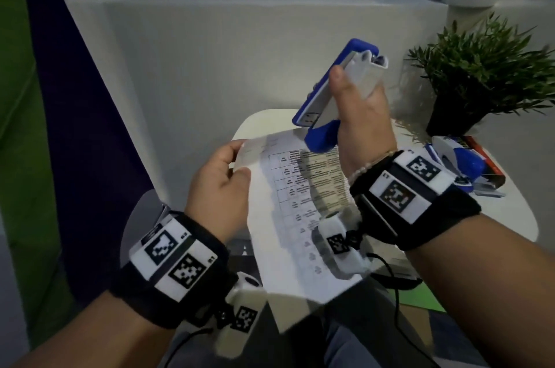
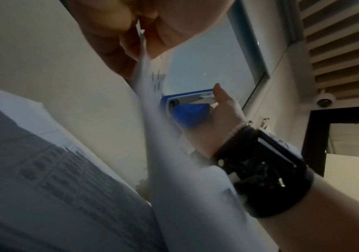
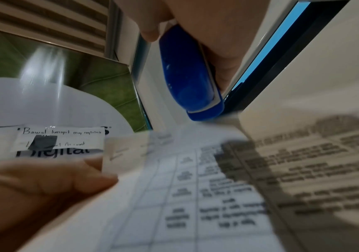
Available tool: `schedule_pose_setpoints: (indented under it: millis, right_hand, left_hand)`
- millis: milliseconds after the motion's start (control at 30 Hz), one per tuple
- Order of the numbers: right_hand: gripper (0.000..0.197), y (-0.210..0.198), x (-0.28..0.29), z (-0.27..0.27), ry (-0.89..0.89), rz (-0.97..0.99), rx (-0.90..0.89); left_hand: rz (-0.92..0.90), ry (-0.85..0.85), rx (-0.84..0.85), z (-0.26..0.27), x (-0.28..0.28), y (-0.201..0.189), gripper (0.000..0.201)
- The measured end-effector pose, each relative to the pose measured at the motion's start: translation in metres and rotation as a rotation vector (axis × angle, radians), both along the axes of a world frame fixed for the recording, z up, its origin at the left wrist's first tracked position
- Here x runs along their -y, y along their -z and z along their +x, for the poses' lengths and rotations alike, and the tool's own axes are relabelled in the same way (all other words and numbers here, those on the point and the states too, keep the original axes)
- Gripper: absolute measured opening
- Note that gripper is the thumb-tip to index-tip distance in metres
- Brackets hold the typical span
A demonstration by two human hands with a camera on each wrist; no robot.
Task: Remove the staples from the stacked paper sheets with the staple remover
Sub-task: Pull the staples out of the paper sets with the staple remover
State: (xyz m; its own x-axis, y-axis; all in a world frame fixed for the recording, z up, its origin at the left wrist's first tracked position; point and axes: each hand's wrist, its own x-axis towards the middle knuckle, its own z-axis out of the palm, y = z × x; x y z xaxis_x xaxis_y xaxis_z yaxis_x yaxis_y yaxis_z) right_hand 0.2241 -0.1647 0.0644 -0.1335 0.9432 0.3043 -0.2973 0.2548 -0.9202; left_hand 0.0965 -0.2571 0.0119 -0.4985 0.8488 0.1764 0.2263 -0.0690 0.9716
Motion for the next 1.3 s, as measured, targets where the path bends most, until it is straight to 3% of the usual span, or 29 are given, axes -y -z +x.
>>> schedule_pose_setpoints:
  millis: [167, 333, 767, 967, 1100, 1300]
  right_hand:
    - [0.032, 0.003, 0.001, -0.005, -0.010, 0.043, -0.051]
    - [0.014, -0.001, 0.001, -0.005, 0.035, 0.082, 0.038]
    - [0.022, -0.005, -0.001, -0.014, 0.063, 0.183, 0.155]
    - [0.023, -0.002, -0.005, -0.017, 0.070, 0.173, 0.176]
    - [0.017, 0.001, -0.006, -0.015, -0.009, 0.058, 0.103]
    - [0.016, 0.001, -0.019, 0.011, 0.207, -0.035, -0.025]
  left_hand:
    - [0.038, 0.025, -0.052, 0.001, 0.005, -0.002, 0.048]
    - [0.054, 0.053, -0.077, 0.003, 0.006, -0.004, 0.048]
    - [0.070, 0.104, -0.184, 0.005, 0.009, -0.003, 0.044]
    - [0.073, 0.099, -0.121, 0.005, 0.006, 0.001, 0.048]
    - [0.026, 0.060, -0.036, 0.001, -0.001, 0.005, 0.051]
    - [-0.111, -0.127, 0.029, -0.023, -0.014, 0.015, 0.039]
